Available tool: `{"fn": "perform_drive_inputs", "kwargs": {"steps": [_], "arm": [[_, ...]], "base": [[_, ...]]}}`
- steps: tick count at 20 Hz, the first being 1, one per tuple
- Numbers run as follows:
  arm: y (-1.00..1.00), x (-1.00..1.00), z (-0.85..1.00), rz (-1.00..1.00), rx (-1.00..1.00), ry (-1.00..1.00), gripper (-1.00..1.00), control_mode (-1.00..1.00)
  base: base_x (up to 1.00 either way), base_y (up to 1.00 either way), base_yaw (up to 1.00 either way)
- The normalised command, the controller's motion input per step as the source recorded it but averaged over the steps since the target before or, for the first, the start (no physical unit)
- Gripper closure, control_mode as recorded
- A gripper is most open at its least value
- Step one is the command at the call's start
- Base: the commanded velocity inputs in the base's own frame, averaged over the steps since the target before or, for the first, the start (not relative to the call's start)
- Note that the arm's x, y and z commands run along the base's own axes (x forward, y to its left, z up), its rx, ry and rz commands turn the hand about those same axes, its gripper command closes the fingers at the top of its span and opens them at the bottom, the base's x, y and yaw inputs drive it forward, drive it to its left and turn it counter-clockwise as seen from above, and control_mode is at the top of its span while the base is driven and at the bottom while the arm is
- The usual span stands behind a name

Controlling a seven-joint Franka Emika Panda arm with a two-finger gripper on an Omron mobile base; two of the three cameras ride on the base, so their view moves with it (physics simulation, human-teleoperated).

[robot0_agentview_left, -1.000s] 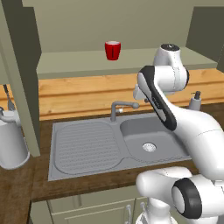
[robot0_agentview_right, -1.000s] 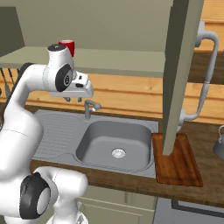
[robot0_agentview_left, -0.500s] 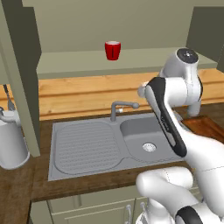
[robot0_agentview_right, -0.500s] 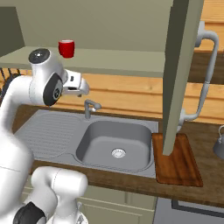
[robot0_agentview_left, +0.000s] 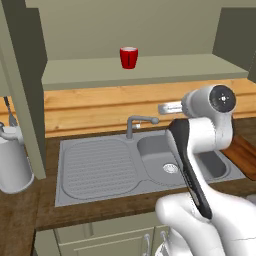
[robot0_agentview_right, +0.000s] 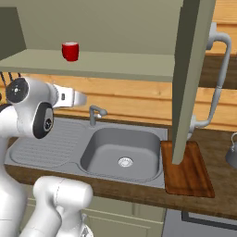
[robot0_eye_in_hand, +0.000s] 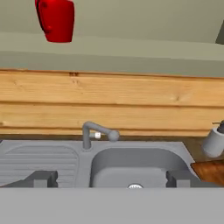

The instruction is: Pick the kettle from the counter and place it on the tray. Then pick the mug from the cabinet and place it on the tray. Then close the cabinet doors.

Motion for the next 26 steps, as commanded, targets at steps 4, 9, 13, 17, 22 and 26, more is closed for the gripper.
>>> {"fn": "perform_drive_inputs", "kwargs": {"steps": [4,9,13,17,22,26], "arm": [[0.13,-0.17,0.13,0.00,0.00,-0.15,-1.00,-1.00],[0.25,-0.26,0.53,0.01,0.00,-0.26,-1.00,-1.00],[0.24,-0.20,0.76,0.04,0.00,-0.27,-1.00,-1.00],[0.22,-0.17,0.77,0.02,0.00,-0.16,-1.00,-1.00],[0.22,-0.03,0.36,0.00,0.00,0.02,-1.00,-1.00],[0.03,0.00,0.00,0.00,0.00,0.02,-1.00,-1.00]], "base": [[0.00,0.00,0.00],[0.00,0.00,0.00],[0.00,0.00,0.00],[0.00,0.00,0.00],[0.00,0.00,0.00],[0.00,0.00,0.00]]}}
